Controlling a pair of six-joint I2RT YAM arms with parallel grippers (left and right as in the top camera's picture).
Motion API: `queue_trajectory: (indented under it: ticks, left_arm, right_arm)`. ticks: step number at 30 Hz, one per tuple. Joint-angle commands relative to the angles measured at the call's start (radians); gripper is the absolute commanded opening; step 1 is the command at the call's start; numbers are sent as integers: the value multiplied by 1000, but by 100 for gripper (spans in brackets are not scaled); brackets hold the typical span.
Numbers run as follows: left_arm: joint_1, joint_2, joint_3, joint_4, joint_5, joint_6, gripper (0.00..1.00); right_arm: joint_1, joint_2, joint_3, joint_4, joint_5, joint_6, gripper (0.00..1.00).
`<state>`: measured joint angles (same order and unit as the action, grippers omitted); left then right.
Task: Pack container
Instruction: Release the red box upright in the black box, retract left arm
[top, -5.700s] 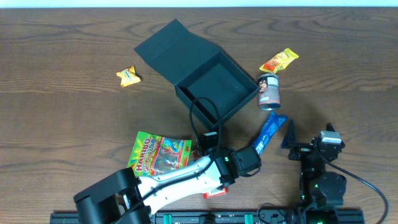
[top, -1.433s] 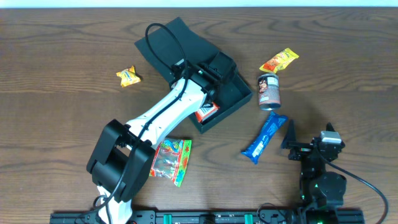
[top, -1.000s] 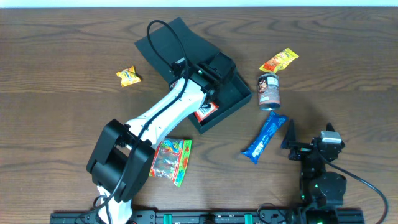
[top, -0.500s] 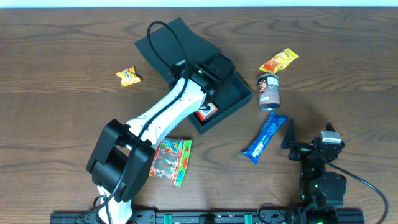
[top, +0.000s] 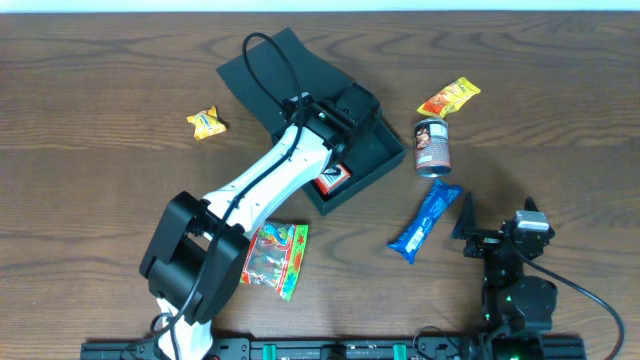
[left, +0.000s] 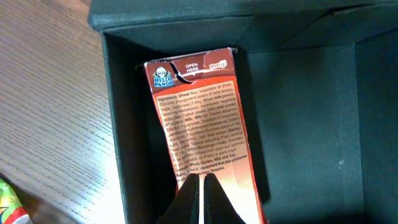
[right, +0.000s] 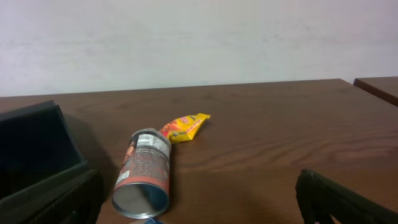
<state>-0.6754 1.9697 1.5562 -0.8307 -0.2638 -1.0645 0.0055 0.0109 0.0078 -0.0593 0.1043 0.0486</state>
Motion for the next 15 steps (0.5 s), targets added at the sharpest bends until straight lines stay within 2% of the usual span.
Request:
queue_trajectory:
  ticks: [1, 15]
  left_arm:
    - [8, 49, 23, -5, 17, 17, 6]
    - [8, 118, 21, -65, 2, 18, 6]
  right_arm:
    - [-11, -5, -2, -4, 0, 6, 99]
    - [-11, -5, -2, -4, 0, 6, 99]
